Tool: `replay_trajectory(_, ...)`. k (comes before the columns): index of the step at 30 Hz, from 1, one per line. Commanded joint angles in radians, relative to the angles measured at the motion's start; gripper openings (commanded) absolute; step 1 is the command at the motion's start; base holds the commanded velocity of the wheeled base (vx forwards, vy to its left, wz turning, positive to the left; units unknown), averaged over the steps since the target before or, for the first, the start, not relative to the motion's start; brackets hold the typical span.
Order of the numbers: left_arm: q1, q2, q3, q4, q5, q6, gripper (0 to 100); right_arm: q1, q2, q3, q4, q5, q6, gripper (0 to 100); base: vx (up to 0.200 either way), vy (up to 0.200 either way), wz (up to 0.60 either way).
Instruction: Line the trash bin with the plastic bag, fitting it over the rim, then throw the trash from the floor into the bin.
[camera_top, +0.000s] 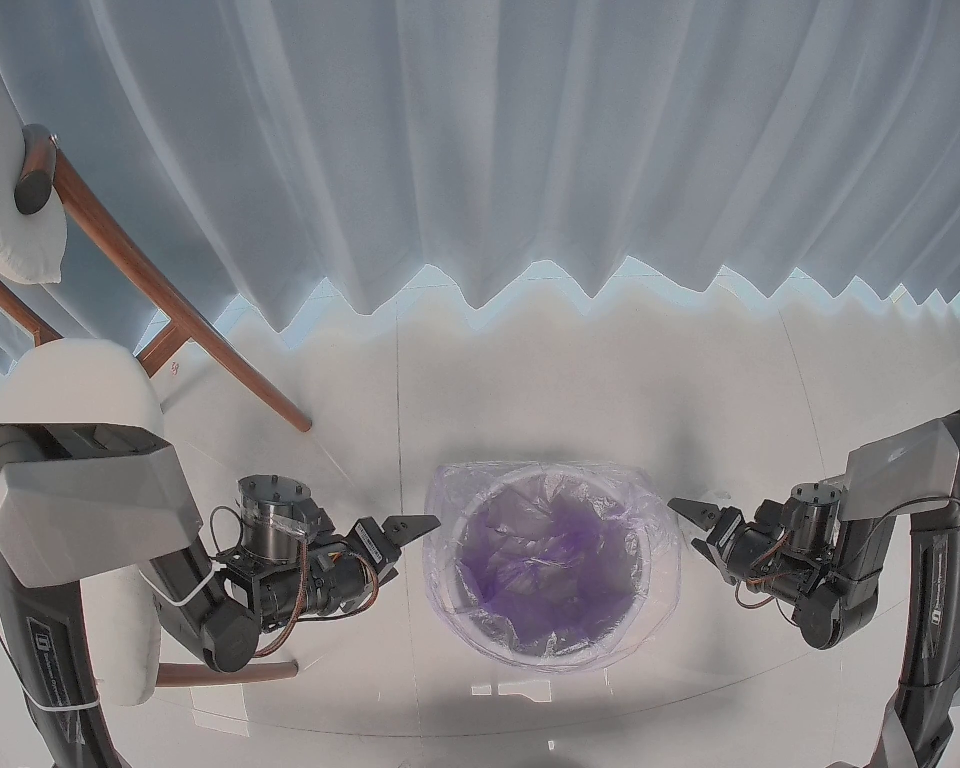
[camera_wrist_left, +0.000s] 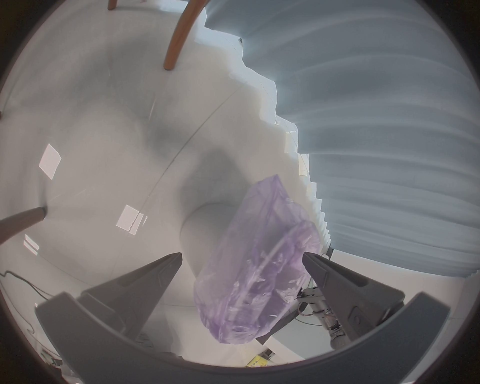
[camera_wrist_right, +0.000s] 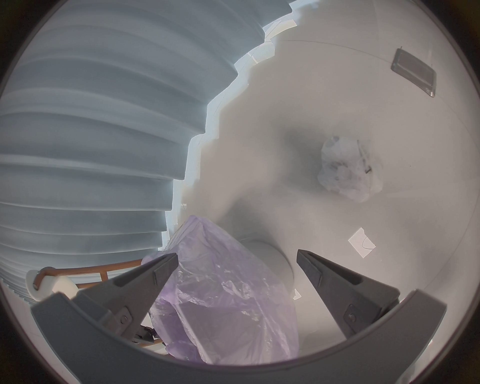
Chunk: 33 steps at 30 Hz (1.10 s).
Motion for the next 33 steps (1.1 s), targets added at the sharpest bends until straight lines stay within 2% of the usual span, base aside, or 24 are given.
replay_trajectory(1, -0.026, 0.048, 0.021, -0.017, 0.021, 0.012, 100, -0.001, -0.02, 0.025, -0.017, 0.0, -0.002, 100, 0.0, 0.0, 0.0)
replay_trajectory(7, -0.05, 0.101, 0.013, -0.017, 0.101, 0.017, 100, 0.007, -0.019, 0.047, -0.017, -0.012, -0.022, 100, 0.0, 0.0, 0.0)
replay_trajectory(8, -0.049, 0.107, 0.009, -0.017, 0.136, 0.015, 100, 0.016, -0.011, 0.079, -0.017, -0.031, -0.063, 100, 0.0, 0.0, 0.0)
replay_trajectory(12, -0.044, 0.107, 0.01, -0.017, 0.146, 0.009, 100, 0.039, 0.026, 0.085, -0.017, -0.029, -0.119, 100, 0.0, 0.0, 0.0)
replay_trajectory(18, -0.049, 0.133, -0.025, -0.003, 0.156, 0.023, 100, 0.054, 0.06, 0.053, -0.017, -0.032, -0.14, 100, 0.0, 0.0, 0.0)
replay_trajectory(21, -0.047, 0.141, -0.067, 0.043, 0.202, 0.032, 100, 0.054, 0.09, 0.044, -0.017, -0.032, -0.2, 100, 0.0, 0.0, 0.0)
replay_trajectory(25, -0.052, 0.14, -0.152, 0.213, 0.222, 0.069, 100, 0.046, 0.158, -0.013, -0.017, -0.035, -0.324, 100, 0.0, 0.0, 0.0)
replay_trajectory(29, -0.05, 0.156, -0.232, 0.331, 0.259, 0.156, 100, 0.043, 0.185, -0.048, -0.016, -0.042, -0.358, 100, 0.0, 0.0, 0.0)
replay_trajectory(33, -0.05, 0.195, -0.28, 0.365, 0.279, 0.218, 100, 0.039, 0.202, -0.079, -0.01, -0.045, -0.359, 100, 0.0, 0.0, 0.0)
